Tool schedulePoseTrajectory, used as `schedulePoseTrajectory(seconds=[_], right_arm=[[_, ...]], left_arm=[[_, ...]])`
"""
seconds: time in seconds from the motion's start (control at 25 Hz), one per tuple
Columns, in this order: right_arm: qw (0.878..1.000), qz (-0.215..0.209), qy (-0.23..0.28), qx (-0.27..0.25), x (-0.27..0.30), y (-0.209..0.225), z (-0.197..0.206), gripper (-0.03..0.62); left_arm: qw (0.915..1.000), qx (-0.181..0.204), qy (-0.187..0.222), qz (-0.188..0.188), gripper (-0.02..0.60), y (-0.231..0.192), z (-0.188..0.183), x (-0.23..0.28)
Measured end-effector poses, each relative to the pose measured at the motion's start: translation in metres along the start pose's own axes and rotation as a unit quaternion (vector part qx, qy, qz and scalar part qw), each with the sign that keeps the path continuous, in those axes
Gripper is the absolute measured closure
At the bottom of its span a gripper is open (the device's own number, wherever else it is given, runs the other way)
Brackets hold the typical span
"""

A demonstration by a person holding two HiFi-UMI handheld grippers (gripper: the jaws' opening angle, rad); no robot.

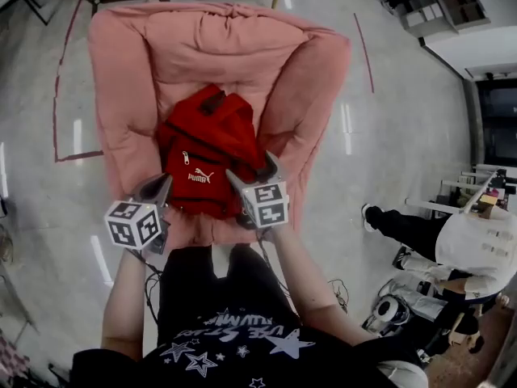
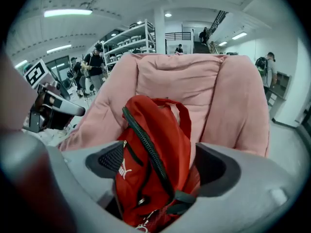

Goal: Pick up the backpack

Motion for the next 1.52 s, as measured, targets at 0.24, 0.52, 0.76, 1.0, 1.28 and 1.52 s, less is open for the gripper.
schedulePoseTrajectory(seconds=[0.24,0.52,0.76,1.0,1.28,1.52], right_arm=[[0.999,0.000,-0.007,-0.033,0.038,0.004,-0.005,0.137],[0.998,-0.025,-0.002,-0.052,0.069,0.008,-0.016,0.240],[0.999,-0.037,0.006,-0.037,0.072,0.015,-0.014,0.465],[0.998,-0.051,0.012,-0.028,0.072,0.017,-0.013,0.580],[0.997,-0.066,0.018,-0.021,0.076,0.021,-0.013,0.580],[0.997,-0.070,0.025,-0.018,0.070,0.028,-0.007,0.580]], left_arm=[[1.0000,0.004,-0.003,-0.006,0.572,-0.033,-0.013,0.031],[0.9994,0.028,-0.004,-0.019,0.571,-0.057,-0.027,0.059],[0.9983,0.057,0.005,-0.012,0.440,-0.071,-0.033,0.080],[0.9908,0.131,0.029,-0.014,0.306,-0.085,-0.040,0.101],[0.9640,0.265,0.009,-0.027,0.173,-0.079,-0.044,0.133],[0.9447,0.328,-0.011,-0.009,0.160,-0.070,-0.048,0.162]])
Point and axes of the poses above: the fingertips, and each gripper's own axes: x forward along the fingers, y to its right, z out of its underside, the point moved 8 cm from there along -x, backward along the fingers, and after that the axes turned 8 degrees about -x, right-handed, at the moved point
